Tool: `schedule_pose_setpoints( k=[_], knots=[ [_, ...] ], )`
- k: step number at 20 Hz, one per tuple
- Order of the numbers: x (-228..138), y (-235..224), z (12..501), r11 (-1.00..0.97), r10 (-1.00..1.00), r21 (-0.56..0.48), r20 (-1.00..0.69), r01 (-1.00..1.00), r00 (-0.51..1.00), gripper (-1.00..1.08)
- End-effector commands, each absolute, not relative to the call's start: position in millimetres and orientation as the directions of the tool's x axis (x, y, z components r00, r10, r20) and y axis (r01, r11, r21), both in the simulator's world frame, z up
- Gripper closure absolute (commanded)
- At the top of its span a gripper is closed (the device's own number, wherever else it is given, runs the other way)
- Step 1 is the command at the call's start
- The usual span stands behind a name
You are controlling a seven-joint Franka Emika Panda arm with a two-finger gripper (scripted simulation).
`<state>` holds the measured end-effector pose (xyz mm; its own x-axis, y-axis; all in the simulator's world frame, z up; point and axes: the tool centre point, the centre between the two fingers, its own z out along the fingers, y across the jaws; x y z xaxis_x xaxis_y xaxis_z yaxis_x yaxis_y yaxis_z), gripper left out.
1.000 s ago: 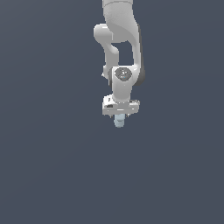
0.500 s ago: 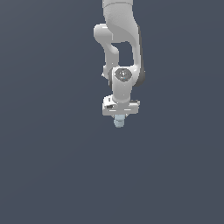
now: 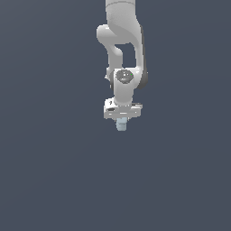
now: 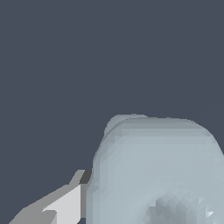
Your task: Pick up the object and move it to a goal position.
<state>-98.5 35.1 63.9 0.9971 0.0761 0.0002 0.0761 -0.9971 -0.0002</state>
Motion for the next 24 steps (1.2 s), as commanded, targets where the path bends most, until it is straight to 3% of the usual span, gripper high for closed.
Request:
schedule_pose_setpoints(
  k=[1, 16, 24],
  knots=[
    [-99.3, 24.6, 65.6, -0.997, 0.075, 0.0, 0.001, 0.075, 0.997, 1.08],
    [-108.4, -92.8, 84.3, -0.997, 0.075, 0.0, 0.001, 0.075, 0.997, 1.08],
    [-108.6, -122.7, 88.7, -0.997, 0.075, 0.0, 0.0, 0.075, 0.997, 1.08]
  ],
)
